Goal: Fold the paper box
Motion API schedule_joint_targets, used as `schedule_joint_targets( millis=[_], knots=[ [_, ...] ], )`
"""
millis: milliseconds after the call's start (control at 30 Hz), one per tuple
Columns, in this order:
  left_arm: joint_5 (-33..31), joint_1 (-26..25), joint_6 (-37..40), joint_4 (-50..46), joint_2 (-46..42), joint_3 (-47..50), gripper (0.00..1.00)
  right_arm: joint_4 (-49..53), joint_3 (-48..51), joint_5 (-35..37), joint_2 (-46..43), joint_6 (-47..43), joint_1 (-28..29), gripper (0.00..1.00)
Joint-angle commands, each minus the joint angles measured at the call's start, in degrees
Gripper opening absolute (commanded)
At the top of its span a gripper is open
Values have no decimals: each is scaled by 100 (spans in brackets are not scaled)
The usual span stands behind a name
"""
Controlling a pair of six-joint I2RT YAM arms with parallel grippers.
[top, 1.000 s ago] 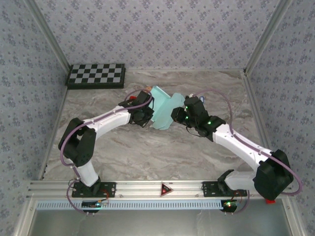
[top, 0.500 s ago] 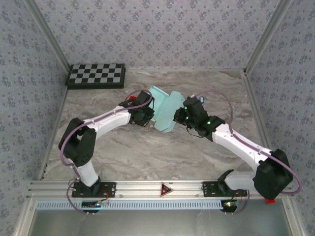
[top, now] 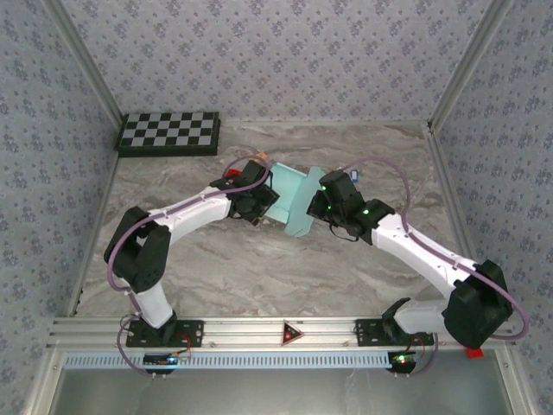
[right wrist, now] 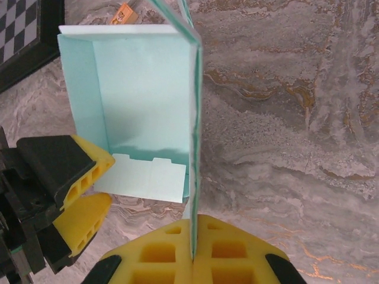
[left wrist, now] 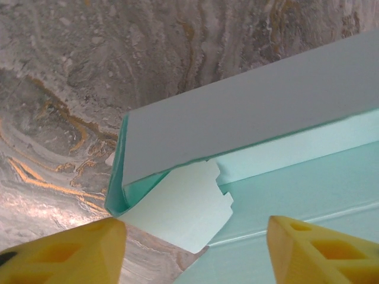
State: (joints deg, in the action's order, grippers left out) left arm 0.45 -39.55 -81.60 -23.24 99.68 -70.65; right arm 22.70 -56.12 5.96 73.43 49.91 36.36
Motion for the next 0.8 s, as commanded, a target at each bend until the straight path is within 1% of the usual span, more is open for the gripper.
schedule_joint_targets(
  millis=[0, 67, 200, 233, 367, 433, 533, 567, 667, 733, 767],
  knots=[
    [-60, -27, 390, 55, -164, -45, 68, 535, -387, 153, 95, -315, -74, 1],
    [-238, -33, 683, 107, -300, -10, 69, 736, -534, -21, 181, -616, -158, 1],
    [-823, -29, 1438, -78, -621, -16, 70, 1273, -920, -338, 381, -1303, -395, 1],
    [-956, -31, 1631, -153, -700, -27, 70, 1443, -1028, -375, 420, -1336, -434, 0],
    [-1522, -25, 2500, -427, -1025, -35, 70, 1984, -1582, -689, 561, -2436, -592, 0],
    [-1668, 22, 2951, -612, -1126, -80, 70, 2273, -1833, -835, 634, -2911, -638, 0],
    [-1558, 142, 3691, -837, -1275, -141, 71, 2669, -2207, -1027, 753, -3603, -691, 0],
    [-1412, 174, 4034, -756, -1360, -74, 71, 2789, -2318, -1137, 796, -3858, -698, 0],
    [-1275, 221, 4785, -383, -1687, 269, 71, 3075, -2626, -1240, 973, -4447, -707, 0],
    [-1148, 327, 5131, -232, -1853, 456, 71, 3251, -2837, -1263, 1113, -4782, -707, 0],
    [-979, 423, 5335, -203, -1919, 507, 71, 3350, -2950, -1273, 1191, -4950, -709, 0]
  ],
)
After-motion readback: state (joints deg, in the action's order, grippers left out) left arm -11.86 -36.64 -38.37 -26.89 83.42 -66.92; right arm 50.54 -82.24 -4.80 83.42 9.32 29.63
